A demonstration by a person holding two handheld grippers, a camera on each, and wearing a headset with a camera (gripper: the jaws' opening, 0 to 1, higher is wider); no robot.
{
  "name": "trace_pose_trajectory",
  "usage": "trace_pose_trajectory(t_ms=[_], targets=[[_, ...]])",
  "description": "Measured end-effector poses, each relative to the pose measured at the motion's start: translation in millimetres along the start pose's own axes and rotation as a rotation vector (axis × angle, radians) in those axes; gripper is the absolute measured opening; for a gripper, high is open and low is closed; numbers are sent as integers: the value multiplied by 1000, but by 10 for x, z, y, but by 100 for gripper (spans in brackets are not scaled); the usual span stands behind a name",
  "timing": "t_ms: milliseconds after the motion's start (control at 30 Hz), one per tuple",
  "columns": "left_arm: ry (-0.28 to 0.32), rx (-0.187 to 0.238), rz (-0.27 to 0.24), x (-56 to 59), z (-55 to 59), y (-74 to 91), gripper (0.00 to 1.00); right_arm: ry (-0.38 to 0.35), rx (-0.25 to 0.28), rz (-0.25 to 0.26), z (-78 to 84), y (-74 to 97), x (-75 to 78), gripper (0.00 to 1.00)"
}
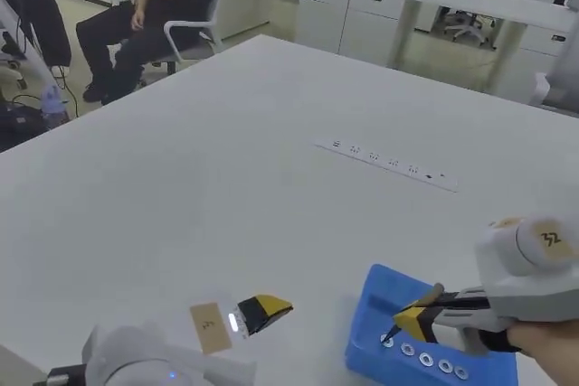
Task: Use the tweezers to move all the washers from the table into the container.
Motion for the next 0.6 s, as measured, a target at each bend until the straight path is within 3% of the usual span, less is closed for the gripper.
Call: trace_pose_trajectory(t_ms=[600], targets=[[-3,-7,8,12,2,-10,66,9,12,6,-4,81,-37,3]])
Point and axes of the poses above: the centre of the closed fingertips' face, and the gripper's own axes: y roughly backward along the fingers, x roughly to its right, z roughly out of its underside, the point moved 10 cm from there along y, roughly backward along the fingers, and after that the axes turned 3 degrees about x, right-handed, at the moved point
